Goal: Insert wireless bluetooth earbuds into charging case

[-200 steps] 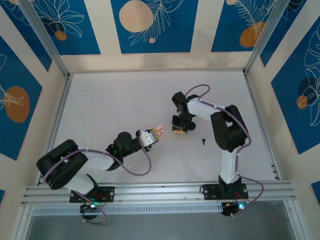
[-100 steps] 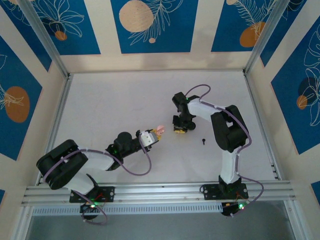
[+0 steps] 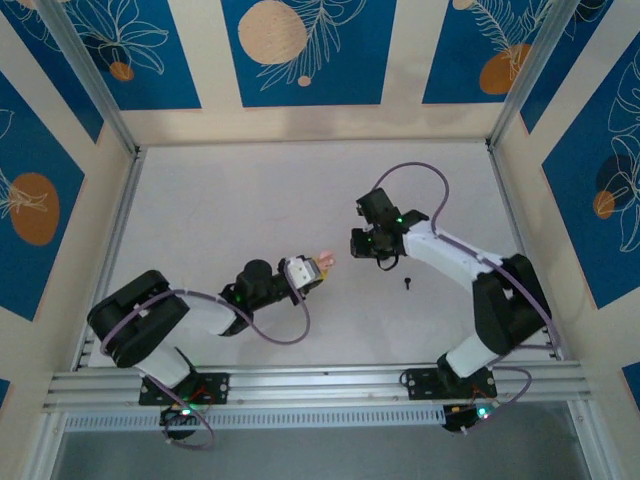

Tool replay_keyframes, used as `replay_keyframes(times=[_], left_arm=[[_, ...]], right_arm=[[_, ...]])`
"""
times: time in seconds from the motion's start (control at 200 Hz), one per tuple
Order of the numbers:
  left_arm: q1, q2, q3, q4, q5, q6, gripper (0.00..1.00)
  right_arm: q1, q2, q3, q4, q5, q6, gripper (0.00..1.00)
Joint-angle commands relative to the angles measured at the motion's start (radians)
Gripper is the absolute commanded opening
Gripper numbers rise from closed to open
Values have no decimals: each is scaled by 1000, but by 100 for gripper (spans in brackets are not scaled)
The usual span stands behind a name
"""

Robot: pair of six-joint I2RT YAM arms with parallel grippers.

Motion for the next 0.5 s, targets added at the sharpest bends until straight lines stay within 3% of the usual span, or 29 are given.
replay_keyframes(times=[0.0, 0.25, 0.495], left_arm=[[9, 39, 25, 84, 49, -66, 15], [10, 96, 53, 171, 108, -115, 15], [10, 102, 58, 185, 119, -120, 15]], right_arm=[[29, -104, -65, 104, 46, -72, 18], [111, -299, -186, 237, 85, -193, 18], [183, -394, -242, 308, 95, -274, 18]])
